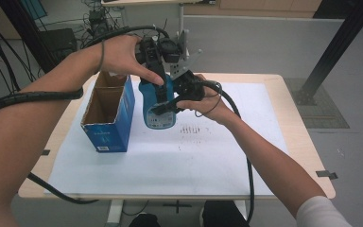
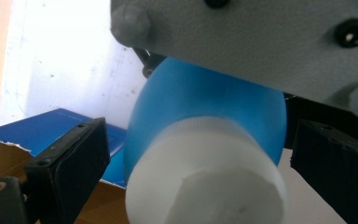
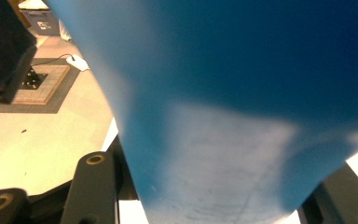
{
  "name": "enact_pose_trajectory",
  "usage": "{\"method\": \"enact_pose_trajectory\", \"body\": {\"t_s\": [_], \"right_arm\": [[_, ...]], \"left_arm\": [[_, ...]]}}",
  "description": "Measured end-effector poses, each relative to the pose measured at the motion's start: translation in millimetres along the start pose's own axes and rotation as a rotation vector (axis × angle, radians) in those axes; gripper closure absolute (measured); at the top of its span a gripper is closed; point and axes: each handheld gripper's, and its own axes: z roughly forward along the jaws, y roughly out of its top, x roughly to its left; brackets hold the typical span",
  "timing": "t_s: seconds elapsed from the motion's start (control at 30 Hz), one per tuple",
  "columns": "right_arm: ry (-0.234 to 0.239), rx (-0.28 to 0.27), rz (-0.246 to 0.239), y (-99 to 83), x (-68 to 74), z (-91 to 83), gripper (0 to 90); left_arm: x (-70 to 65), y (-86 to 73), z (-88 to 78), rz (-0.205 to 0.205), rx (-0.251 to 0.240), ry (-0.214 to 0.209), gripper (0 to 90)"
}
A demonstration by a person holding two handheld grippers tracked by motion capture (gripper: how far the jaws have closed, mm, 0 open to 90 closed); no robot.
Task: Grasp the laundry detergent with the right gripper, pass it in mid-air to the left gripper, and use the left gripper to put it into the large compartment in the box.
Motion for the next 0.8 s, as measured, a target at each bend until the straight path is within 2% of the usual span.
{"method": "enact_pose_trajectory", "body": {"t_s": [0.8], "right_arm": [[-0.003,0.000,-0.001,-0.4,-0.1,-2.0,43.8]], "left_arm": [[-0.9,1.0,-1.4,0.003,-0.004,-0.003,5.0]]}}
